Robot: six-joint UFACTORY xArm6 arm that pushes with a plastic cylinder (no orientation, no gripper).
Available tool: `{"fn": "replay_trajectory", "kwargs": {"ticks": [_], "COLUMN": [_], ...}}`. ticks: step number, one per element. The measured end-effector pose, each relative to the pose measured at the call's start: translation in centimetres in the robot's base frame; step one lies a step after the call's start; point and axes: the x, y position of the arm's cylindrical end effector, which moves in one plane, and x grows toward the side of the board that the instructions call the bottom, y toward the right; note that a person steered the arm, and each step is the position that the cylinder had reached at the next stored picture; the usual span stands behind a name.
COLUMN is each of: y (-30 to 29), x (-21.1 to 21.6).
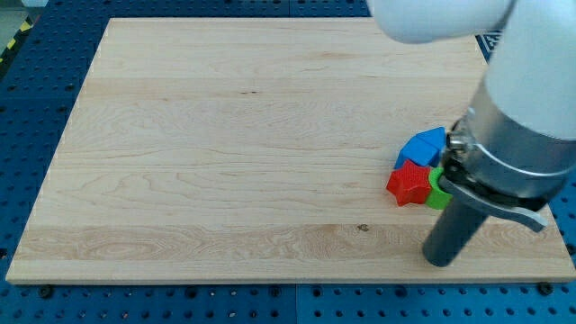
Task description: Move your arm towards the red circle
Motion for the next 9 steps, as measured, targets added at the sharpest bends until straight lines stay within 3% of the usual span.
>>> {"fn": "replay_trajectory", "kwargs": {"ticks": [3,7,9], "y": [6.2,6.8,6.6], "x": [0.1,0.0,-2.7]}}
